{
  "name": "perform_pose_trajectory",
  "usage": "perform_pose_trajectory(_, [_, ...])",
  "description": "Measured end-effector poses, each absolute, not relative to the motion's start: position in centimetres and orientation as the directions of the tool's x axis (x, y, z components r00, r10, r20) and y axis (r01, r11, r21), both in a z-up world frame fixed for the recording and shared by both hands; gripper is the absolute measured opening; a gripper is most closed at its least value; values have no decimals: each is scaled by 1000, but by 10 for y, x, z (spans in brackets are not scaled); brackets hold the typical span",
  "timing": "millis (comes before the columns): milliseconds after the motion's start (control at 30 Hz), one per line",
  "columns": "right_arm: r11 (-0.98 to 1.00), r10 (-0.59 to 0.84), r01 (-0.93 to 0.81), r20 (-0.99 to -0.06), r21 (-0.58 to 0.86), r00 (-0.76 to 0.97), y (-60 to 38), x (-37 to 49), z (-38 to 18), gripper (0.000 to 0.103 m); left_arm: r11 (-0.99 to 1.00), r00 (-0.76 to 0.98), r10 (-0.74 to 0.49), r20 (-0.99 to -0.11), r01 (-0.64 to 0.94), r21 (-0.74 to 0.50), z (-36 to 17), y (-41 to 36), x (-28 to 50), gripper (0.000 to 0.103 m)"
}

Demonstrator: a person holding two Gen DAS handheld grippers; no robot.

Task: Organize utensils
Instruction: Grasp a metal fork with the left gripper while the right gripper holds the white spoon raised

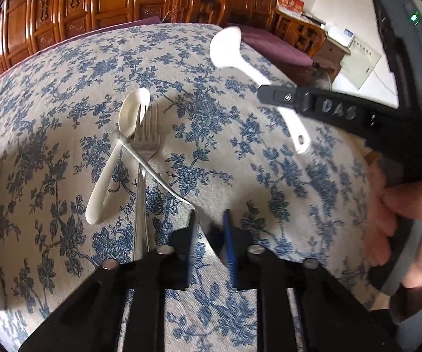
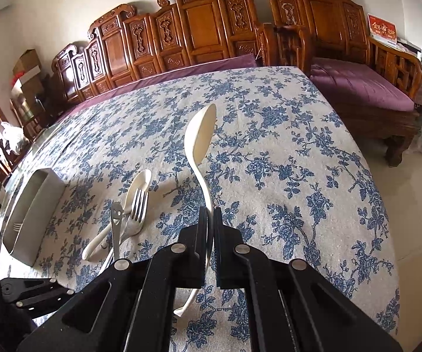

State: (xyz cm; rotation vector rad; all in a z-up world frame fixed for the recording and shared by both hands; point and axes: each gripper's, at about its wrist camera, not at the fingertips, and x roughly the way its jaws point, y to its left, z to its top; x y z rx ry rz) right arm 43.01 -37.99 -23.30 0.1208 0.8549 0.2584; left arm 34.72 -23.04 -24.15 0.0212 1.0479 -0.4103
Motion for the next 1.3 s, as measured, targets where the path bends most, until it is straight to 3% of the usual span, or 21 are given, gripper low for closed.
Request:
perform_pose_trajectory(67, [962, 274, -180, -729, 207, 627, -379, 430, -232, 5, 920, 424, -327, -845, 346, -182, -241, -234, 346, 5])
perform_pose_trajectory(367, [962, 275, -182, -729, 205, 627, -379, 429, -231, 5, 922, 426, -308, -851, 353, -157, -244, -235, 343, 3])
perform_pose_trajectory(1300, [947, 266, -307, -772, 97, 577, -310, 415, -239, 5, 934, 558, -306, -771, 334, -128, -165, -129, 298, 3])
